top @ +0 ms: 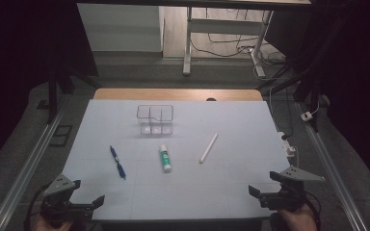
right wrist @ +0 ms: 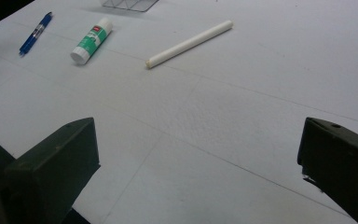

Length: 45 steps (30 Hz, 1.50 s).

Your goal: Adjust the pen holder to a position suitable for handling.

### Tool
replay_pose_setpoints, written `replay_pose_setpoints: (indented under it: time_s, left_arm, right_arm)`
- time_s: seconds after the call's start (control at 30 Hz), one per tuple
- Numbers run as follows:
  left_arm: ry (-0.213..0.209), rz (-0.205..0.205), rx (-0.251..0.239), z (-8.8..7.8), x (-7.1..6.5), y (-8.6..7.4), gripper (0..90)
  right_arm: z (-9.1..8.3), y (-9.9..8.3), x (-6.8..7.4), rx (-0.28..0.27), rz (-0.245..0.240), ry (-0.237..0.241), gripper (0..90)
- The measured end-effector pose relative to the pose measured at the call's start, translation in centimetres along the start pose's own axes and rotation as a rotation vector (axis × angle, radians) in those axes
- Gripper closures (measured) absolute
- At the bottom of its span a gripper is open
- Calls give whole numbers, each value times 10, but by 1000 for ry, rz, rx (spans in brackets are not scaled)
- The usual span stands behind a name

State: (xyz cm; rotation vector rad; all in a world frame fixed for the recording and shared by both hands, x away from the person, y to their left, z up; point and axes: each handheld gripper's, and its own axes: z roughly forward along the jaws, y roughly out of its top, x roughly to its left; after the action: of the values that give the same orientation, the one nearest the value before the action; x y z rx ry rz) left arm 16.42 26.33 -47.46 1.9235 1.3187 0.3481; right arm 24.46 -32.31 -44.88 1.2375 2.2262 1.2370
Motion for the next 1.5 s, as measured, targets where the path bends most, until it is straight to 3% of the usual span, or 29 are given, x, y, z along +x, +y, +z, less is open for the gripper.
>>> replay_pose_setpoints:
  time_s: [0.33,0.6,0.9,1.1,1.5]
  left_arm:
    - [-28,-2,16,3,2,2,0]
    - [-17,-8,21,3,2,2,0]
    - [-11,-12,16,3,2,2,0]
    - [0,-8,7,2,1,4,0]
    - [-7,17,-7,4,-1,11,0]
  right_arm:
    - [0,0,1,5,-16,21,0]
    - [3,1,6,30,-53,2,0]
    - [3,1,5,24,-50,15,0]
    - [3,2,8,30,-77,17,0]
    - [10,8,15,27,-109,65,0]
